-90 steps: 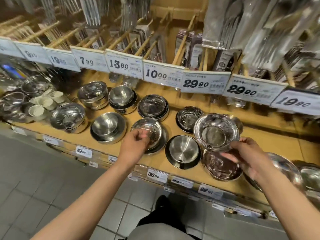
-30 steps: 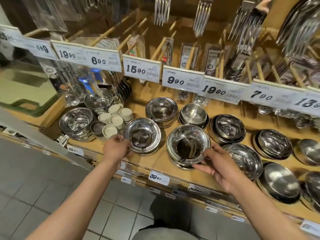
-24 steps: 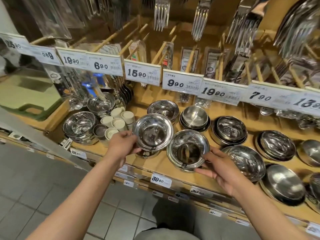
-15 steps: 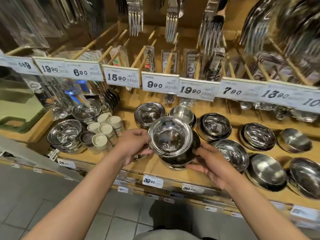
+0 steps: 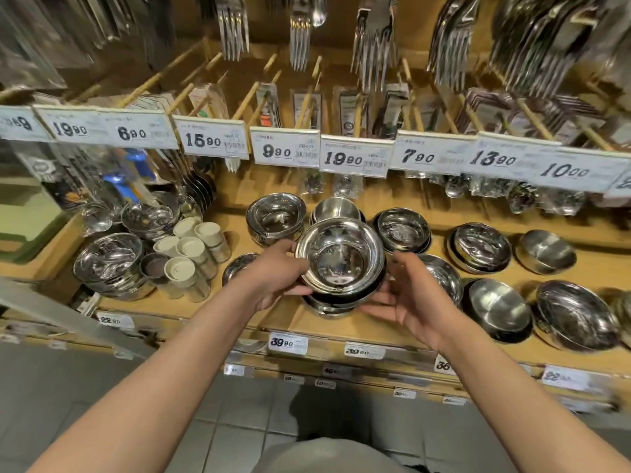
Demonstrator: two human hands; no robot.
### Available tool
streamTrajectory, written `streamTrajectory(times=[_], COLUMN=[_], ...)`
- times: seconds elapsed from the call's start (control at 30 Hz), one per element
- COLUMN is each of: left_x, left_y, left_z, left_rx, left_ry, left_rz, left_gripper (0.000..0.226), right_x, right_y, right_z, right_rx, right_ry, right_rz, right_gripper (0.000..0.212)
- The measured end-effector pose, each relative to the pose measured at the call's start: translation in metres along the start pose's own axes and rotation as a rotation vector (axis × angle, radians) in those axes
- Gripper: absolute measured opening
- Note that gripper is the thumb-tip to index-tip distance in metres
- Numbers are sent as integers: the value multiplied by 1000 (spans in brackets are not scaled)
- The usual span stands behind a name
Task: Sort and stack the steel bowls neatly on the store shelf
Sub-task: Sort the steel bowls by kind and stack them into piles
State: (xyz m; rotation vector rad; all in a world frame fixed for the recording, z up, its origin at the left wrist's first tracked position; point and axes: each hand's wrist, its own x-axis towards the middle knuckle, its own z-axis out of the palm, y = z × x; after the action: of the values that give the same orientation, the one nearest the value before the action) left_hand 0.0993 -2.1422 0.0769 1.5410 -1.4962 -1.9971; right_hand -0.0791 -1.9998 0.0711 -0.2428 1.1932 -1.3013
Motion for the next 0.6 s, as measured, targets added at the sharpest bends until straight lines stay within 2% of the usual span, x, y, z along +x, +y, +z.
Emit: streamTrajectory(times=[0.13,0.3,0.37,0.47,0.6], left_x=[-7,-12,-16,-26,-31], left_y=[6,10,13,18,22], left_z=[5,13,14,15,17], left_rx=[91,59,49,-36,-56], left_ry=[44,17,15,-10,12], left_rz=[44,52,36,29,56], left_gripper=[20,32,25,21,23], right_x=[-3,-3,-6,-11,-15], right_y=[-10,-17,-23,-31,-38], right_z=[4,8,10,15,19], right_rx=[-170,-286,-293,-345,-385], right_ry=[51,172,182,176,146], right_rz=[6,21,6,-12,-37], right_gripper=[31,27,23,4,7])
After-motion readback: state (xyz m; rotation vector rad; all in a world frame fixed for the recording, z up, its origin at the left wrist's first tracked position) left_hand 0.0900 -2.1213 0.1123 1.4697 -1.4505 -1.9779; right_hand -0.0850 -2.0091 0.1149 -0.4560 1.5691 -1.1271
